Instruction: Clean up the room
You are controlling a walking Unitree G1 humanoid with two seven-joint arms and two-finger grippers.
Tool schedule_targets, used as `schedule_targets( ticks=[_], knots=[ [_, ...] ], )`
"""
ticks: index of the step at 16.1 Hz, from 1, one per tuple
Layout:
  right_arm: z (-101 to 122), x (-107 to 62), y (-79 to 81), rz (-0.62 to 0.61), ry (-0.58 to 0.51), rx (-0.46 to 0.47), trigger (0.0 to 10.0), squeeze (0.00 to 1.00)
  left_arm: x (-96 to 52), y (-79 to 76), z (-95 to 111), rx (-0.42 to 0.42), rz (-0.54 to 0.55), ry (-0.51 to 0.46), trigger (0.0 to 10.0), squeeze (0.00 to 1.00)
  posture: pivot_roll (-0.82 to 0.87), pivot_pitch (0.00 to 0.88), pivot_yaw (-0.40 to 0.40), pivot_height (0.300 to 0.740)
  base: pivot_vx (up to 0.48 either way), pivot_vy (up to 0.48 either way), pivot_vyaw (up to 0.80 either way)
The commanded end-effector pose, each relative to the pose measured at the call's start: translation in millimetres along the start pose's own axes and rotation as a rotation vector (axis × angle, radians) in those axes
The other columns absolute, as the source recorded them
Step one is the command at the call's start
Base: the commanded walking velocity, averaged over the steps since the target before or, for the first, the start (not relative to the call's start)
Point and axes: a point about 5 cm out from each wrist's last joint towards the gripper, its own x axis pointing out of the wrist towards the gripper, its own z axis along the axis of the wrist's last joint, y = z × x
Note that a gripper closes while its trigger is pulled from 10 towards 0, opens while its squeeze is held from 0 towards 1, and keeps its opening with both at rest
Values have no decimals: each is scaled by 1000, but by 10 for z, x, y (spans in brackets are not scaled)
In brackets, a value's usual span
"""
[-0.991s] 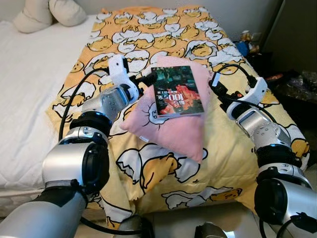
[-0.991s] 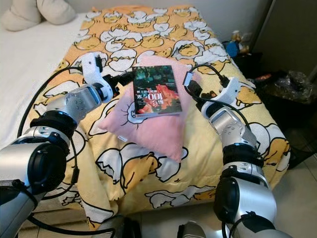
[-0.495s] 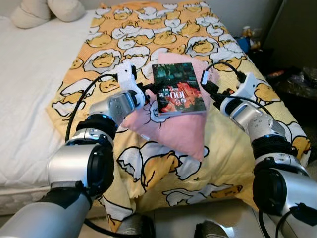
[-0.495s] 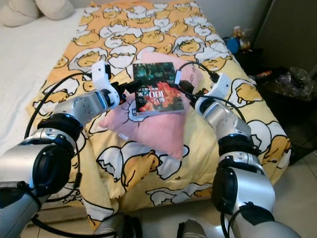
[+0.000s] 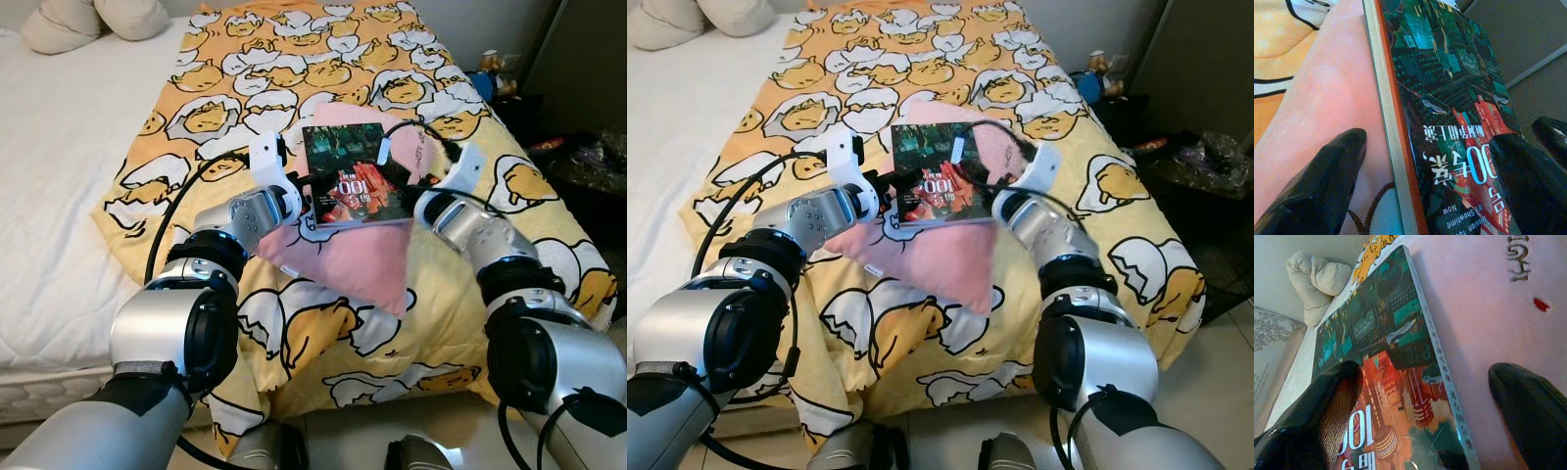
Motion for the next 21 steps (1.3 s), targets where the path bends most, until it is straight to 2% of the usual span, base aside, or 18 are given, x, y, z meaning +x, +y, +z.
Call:
schedule_targets(
  ticks=[1,3,4,8,9,10,11,16,21],
  knots=[
    [-8,32,66,11,0,-13,10000,0,8,3,-44,8,6,18,10000,0,-183,72,78,700,0,0,0],
    [-32,41,59,7,1,-6,10000,0,20,-25,-66,11,-4,26,10000,0,-180,70,78,700,0,0,0],
    [-51,49,57,7,-5,7,10000,0,37,-87,-79,-8,-36,30,10000,0,-181,69,79,700,0,0,0],
    [-123,62,52,4,2,19,10000,0,53,-130,-112,7,-51,45,10000,0,-181,66,81,700,0,0,0],
    [-143,67,56,5,4,38,3216,0,56,-123,-145,11,-47,54,10000,0,-181,65,81,700,0,0,0],
    [-158,73,65,8,6,48,0,0,59,-119,-168,12,-46,59,4941,0,-179,63,81,700,0,0,0],
    [-168,80,87,21,8,57,0,0,61,-121,-183,11,-49,61,0,0,-176,62,80,700,0,0,0],
    [-157,88,128,53,-2,112,0,0,59,-93,-224,13,-54,52,0,0,-177,62,76,700,0,0,0],
    [-164,88,137,70,-2,119,0,0,69,-114,-285,52,-90,56,0,0,-182,62,73,700,0,0,0]
  ],
)
